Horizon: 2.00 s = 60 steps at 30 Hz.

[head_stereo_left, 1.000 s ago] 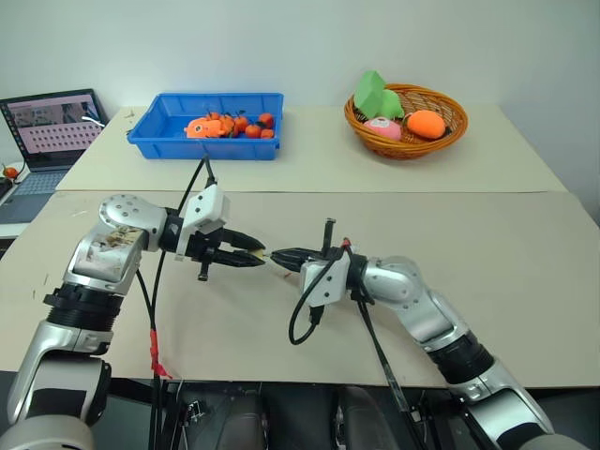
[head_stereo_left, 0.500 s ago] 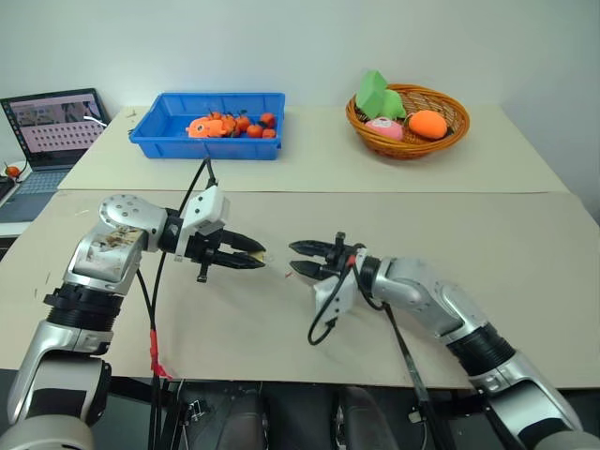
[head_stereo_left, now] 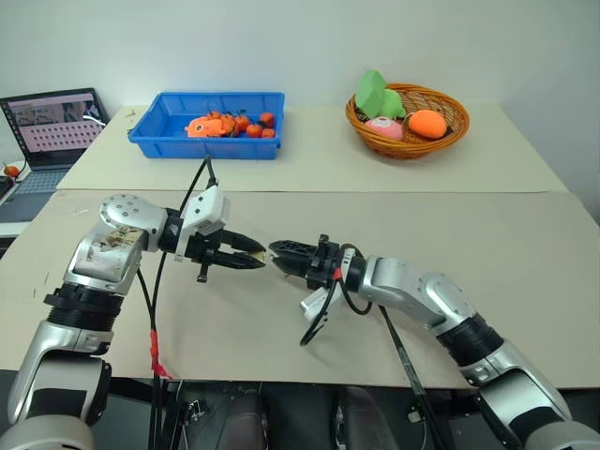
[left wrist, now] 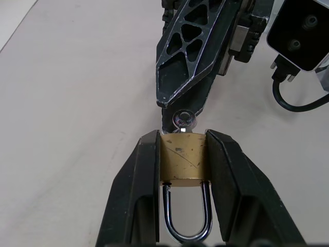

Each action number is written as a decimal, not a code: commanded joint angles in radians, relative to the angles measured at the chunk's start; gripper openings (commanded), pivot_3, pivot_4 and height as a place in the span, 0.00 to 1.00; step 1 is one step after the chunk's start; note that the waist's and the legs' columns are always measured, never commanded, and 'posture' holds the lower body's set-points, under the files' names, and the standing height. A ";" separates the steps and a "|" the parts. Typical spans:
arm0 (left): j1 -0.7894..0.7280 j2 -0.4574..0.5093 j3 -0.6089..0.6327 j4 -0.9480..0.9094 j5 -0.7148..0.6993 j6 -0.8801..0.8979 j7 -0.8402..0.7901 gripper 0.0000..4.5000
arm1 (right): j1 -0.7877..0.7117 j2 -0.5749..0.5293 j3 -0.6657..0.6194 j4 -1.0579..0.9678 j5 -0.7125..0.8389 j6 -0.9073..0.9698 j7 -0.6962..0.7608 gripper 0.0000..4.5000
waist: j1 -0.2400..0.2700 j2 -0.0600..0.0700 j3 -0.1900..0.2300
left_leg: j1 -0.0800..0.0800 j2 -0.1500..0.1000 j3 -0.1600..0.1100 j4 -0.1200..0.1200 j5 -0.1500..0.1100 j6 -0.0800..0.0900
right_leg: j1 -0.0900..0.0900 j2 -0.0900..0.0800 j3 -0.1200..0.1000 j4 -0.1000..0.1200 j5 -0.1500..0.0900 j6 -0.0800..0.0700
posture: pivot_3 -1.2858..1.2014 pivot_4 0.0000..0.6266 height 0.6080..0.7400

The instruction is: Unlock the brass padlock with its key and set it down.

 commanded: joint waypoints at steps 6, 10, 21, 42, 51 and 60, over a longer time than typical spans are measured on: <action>-0.029 0.006 0.021 -0.011 -0.010 -0.017 -0.002 0.18 | -0.022 0.014 -0.020 -0.071 0.034 0.000 0.021 0.48 | -0.002 0.000 0.000 | 0.000 0.000 0.000 0.000 0.000 0.000 | 0.000 0.000 0.000 0.000 0.000 0.000 | 0.52 0.24 0.27; -0.030 0.001 0.018 -0.010 -0.009 -0.018 -0.001 0.18 | -0.022 0.022 -0.013 -0.060 0.036 -0.007 0.027 0.48 | -0.002 0.000 0.000 | 0.001 0.000 0.000 0.000 0.000 0.000 | 0.000 0.000 0.000 0.000 0.000 0.000 | 0.52 0.24 0.27; -0.035 -0.005 0.016 -0.005 -0.008 -0.018 0.000 0.18 | -0.055 0.059 0.015 -0.021 0.012 -0.006 0.023 0.48 | -0.002 0.000 0.000 | 0.001 0.000 0.000 0.000 0.000 0.000 | 0.000 0.001 0.000 0.000 0.000 0.000 | 0.52 0.24 0.27; -0.041 -0.007 0.015 0.002 -0.005 -0.021 0.004 0.18 | -0.074 0.073 0.018 0.003 0.016 -0.006 0.026 0.03 | -0.001 0.000 0.000 | 0.000 0.000 0.000 0.001 0.000 0.000 | 0.000 0.000 0.000 0.001 0.000 0.000 | 0.52 0.24 0.27; -0.041 -0.008 0.015 0.002 -0.005 -0.021 0.005 0.18 | -0.076 0.079 0.016 0.005 0.015 0.002 0.027 0.03 | -0.002 0.000 0.000 | 0.000 0.000 0.000 0.000 0.000 0.000 | 0.000 0.000 0.000 0.001 0.000 0.000 | 0.52 0.24 0.27; -0.049 -0.017 0.027 0.008 -0.016 -0.010 0.017 0.65 | -0.078 0.083 0.010 0.007 0.017 0.005 0.029 0.03 | -0.003 0.000 0.000 | 0.000 0.000 0.000 0.000 0.000 0.000 | 0.000 0.000 0.000 0.001 0.000 0.000 | 0.52 0.24 0.27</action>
